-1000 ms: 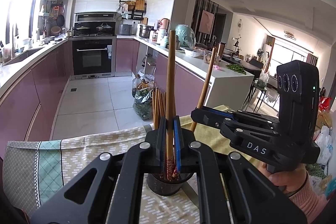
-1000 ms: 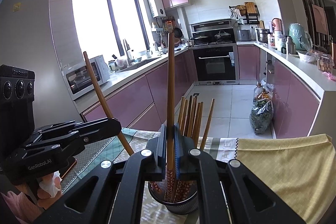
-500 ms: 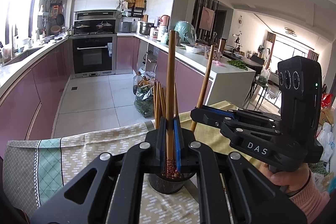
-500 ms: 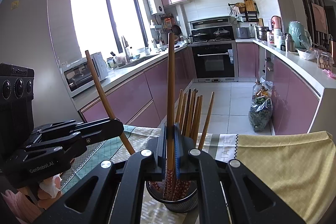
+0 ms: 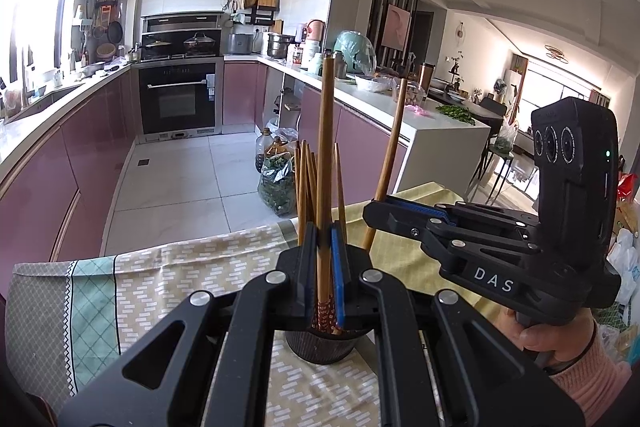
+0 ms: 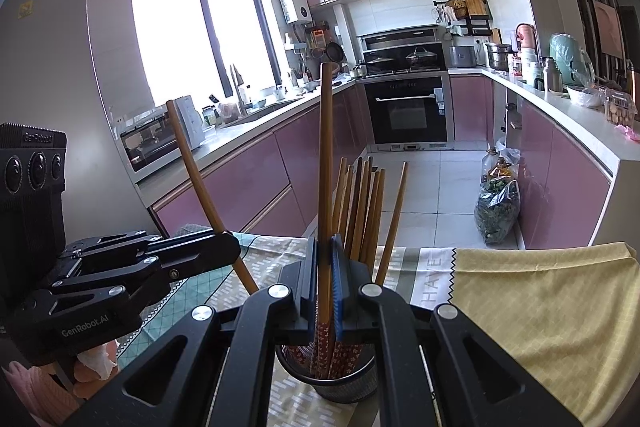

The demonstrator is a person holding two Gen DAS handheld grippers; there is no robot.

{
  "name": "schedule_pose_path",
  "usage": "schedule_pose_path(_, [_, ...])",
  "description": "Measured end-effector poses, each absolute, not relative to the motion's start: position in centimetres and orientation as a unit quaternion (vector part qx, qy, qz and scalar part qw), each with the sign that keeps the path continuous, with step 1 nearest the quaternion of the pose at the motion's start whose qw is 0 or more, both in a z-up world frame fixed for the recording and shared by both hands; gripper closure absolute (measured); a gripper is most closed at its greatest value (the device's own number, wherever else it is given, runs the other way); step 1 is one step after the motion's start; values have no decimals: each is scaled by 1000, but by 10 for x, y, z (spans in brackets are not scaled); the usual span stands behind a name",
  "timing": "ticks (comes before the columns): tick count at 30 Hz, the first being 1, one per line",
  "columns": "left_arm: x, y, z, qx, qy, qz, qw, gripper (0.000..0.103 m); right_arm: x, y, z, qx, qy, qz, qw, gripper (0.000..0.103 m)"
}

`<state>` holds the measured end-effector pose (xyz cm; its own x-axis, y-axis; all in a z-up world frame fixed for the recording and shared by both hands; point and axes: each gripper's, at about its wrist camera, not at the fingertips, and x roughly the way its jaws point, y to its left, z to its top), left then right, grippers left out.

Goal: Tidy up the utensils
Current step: 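Lower both chopsticks into the mesh cup among the others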

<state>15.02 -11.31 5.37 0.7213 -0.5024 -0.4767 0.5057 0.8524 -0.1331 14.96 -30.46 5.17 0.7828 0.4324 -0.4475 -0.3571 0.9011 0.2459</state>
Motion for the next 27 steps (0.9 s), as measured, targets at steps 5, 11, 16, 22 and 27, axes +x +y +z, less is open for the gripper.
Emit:
schedule_pose_path(5, [153,-113,49,6,261,-271,927,95,150,-305,50,74,258,210,940,97])
schedule_pose_path(11, [156,-114,46,8,268,-270,925,95,152,-305,48,76,263,211,939,97])
schedule_pose_path(16, [159,-113,42,9,272,-269,924,95,152,-303,44,75,265,211,938,97])
schedule_pose_path(22, [162,-117,37,12,278,-267,923,95,154,-301,40,74,271,212,936,97])
schedule_pose_path(27, [164,-116,32,14,282,-265,922,95,154,-302,38,74,273,213,935,97])
